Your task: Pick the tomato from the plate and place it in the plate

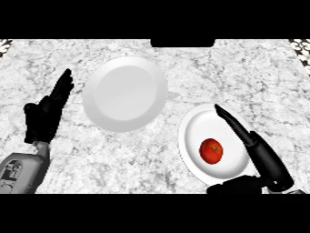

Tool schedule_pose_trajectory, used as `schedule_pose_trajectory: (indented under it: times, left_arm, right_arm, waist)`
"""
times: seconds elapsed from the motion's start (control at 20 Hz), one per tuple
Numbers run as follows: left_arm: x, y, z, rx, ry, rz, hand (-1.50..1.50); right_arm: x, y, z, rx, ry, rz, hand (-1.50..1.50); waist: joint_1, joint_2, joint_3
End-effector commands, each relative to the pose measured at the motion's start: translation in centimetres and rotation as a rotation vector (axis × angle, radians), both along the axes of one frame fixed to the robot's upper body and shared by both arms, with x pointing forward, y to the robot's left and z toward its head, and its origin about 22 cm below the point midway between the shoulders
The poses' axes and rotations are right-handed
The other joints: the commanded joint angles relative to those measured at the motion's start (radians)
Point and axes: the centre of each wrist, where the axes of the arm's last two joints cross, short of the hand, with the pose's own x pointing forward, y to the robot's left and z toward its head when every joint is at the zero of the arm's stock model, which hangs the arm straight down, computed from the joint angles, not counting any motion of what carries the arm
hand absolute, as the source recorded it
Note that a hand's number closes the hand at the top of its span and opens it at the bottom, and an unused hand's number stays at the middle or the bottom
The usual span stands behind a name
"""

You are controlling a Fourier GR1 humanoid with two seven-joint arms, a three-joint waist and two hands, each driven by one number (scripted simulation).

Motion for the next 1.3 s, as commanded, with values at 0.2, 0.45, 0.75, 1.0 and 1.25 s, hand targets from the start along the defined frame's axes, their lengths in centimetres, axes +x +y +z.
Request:
schedule_pose_trajectory:
  times: [0.2, 0.45, 0.75, 1.0, 1.25]
  left_arm:
    - [0.7, 1.6, -0.4, -0.002, 0.012, -0.006, 0.0]
    - [0.0, -0.4, -1.3, 0.006, -0.002, -0.021, 0.0]
    - [0.7, -1.1, -0.2, 0.008, 0.004, -0.018, 0.0]
    - [1.3, -1.8, 0.4, -0.013, 0.005, 0.003, 0.0]
    - [2.3, -1.3, 2.1, -0.003, 0.001, -0.014, 0.0]
  right_arm:
    - [2.0, -4.3, 6.6, -0.443, 0.101, 0.018, -1.5]
    - [2.0, -3.1, 9.6, -0.537, 0.211, 0.066, -1.5]
    - [3.6, -3.9, 6.6, -0.582, 0.313, 0.103, -1.5]
    - [4.4, -2.1, 6.5, -0.601, 0.32, 0.126, -1.5]
    - [5.4, 0.4, 4.3, -0.706, 0.362, 0.149, -1.5]
  waist:
    - [0.011, 0.006, -0.003]
    - [0.013, 0.002, -0.001]
    - [0.013, 0.003, 0.0]
    - [0.01, 0.003, 0.0]
    - [0.013, 0.003, 0.0]
